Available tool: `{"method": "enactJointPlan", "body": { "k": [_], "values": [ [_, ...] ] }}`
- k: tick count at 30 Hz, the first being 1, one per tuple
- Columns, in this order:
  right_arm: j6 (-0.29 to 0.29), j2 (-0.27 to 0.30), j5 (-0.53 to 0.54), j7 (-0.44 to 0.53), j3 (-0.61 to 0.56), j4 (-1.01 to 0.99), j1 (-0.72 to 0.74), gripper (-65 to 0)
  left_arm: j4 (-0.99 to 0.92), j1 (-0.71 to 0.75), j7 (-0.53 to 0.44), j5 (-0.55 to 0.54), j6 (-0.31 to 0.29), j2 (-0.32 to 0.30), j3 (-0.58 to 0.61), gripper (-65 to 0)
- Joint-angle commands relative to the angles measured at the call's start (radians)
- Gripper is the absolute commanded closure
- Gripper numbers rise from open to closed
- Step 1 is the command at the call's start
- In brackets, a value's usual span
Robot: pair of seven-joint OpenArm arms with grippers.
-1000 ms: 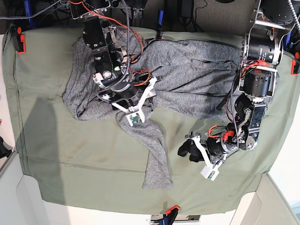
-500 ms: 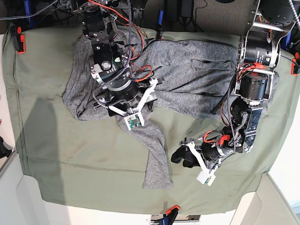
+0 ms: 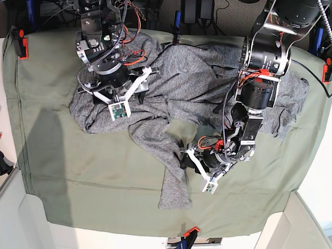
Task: Fold the T-shirt properly
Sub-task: 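Grasp the sleeve with the left gripper and fold it onto the shirt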
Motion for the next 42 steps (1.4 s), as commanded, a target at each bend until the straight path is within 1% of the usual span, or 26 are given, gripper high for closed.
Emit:
{"method": "enactJointPlan", "body": {
  "k": [1, 8, 10, 12, 14, 15, 16, 18, 19, 20, 22, 23, 25, 27, 29, 31, 34, 36, 39, 40, 42],
  "values": [
    [-0.001, -0.006, 0.001, 0.022, -0.002, 0.032, -0.001, -32.5, 0.017, -0.036, -0.024, -0.013, -0.004, 0.005, -0.003, -37.6],
    [-0.004, -0.005, 0.001, 0.004, -0.002, 0.049, -0.023, -32.5, 0.016, -0.03, -0.023, -0.019, -0.005, 0.053, -0.003, -37.6],
    [-0.019, -0.005, 0.001, -0.007, -0.002, 0.049, -0.024, -32.5, 0.016, -0.029, -0.021, -0.021, -0.019, 0.067, -0.003, -37.6],
    [-0.027, -0.005, 0.001, -0.013, -0.002, 0.049, -0.026, -32.5, 0.013, -0.029, -0.02, -0.019, -0.019, 0.08, -0.003, -37.6],
    [-0.027, -0.005, 0.0, -0.01, -0.002, 0.049, -0.03, -32.5, 0.011, -0.029, -0.023, 0.018, -0.019, 0.093, -0.003, -36.6],
    [-0.027, -0.005, 0.0, -0.009, -0.002, 0.05, -0.034, -32.5, 0.011, -0.029, -0.024, 0.041, -0.019, 0.097, -0.003, -32.0],
    [-0.027, -0.005, 0.0, -0.01, -0.002, 0.05, -0.035, -32.5, 0.011, -0.029, -0.024, 0.065, -0.019, 0.097, -0.003, -24.9],
    [-0.027, -0.005, -0.003, -0.009, -0.002, 0.05, -0.037, -32.5, 0.011, -0.029, -0.038, 0.11, -0.019, 0.093, -0.003, -6.6],
    [-0.027, -0.005, -0.01, -0.009, -0.002, 0.05, -0.039, -32.5, 0.011, -0.03, -0.052, 0.13, -0.019, 0.087, -0.003, 0.0],
    [-0.028, -0.005, -0.023, -0.009, -0.002, 0.05, -0.039, -32.5, 0.011, -0.032, -0.06, 0.14, -0.019, 0.079, -0.003, 0.0],
    [-0.049, 0.006, -0.038, -0.009, -0.002, 0.05, -0.039, -32.5, 0.013, -0.045, -0.056, 0.134, -0.011, 0.052, -0.004, 0.0],
    [-0.062, 0.013, -0.053, -0.008, -0.002, 0.05, -0.039, -32.5, 0.02, -0.053, -0.037, 0.118, -0.011, 0.034, -0.004, 0.0],
    [-0.083, 0.033, -0.083, 0.003, -0.002, 0.05, -0.039, -32.5, 0.065, -0.06, 0.038, 0.058, -0.012, -0.012, -0.004, 0.0],
    [-0.117, 0.06, -0.11, 0.016, -0.002, 0.05, -0.039, -32.5, 0.142, -0.044, 0.135, -0.038, -0.013, -0.067, -0.004, 0.0],
    [-0.151, 0.084, -0.131, 0.025, 0.0, 0.049, -0.039, -32.5, 0.254, -0.002, 0.215, -0.143, -0.063, -0.122, -0.004, 0.0],
    [-0.178, 0.095, -0.132, 0.032, 0.007, 0.049, -0.035, -32.6, 0.383, 0.061, 0.253, -0.204, -0.093, -0.177, -0.004, 0.0],
    [-0.184, 0.1, -0.117, 0.047, 0.017, 0.048, -0.012, -32.5, 0.587, 0.164, 0.254, -0.232, -0.094, -0.248, -0.005, 0.0],
    [-0.187, 0.1, -0.103, 0.05, 0.018, 0.048, 0.013, -32.5, 0.712, 0.222, 0.26, -0.231, -0.07, -0.286, -0.005, 0.0],
    [-0.232, 0.1, -0.105, 0.052, 0.018, 0.046, 0.037, -32.4, 0.845, 0.291, 0.299, -0.215, -0.063, -0.333, -0.007, 0.0],
    [-0.243, 0.1, -0.109, 0.055, 0.018, 0.045, 0.039, -29.2, 0.874, 0.311, 0.304, -0.208, -0.063, -0.349, -0.012, 0.0],
    [-0.243, 0.1, -0.111, 0.055, 0.018, 0.045, 0.039, -17.5, 0.916, 0.352, 0.309, -0.205, -0.062, -0.373, -0.041, 0.0]
  ]
}}
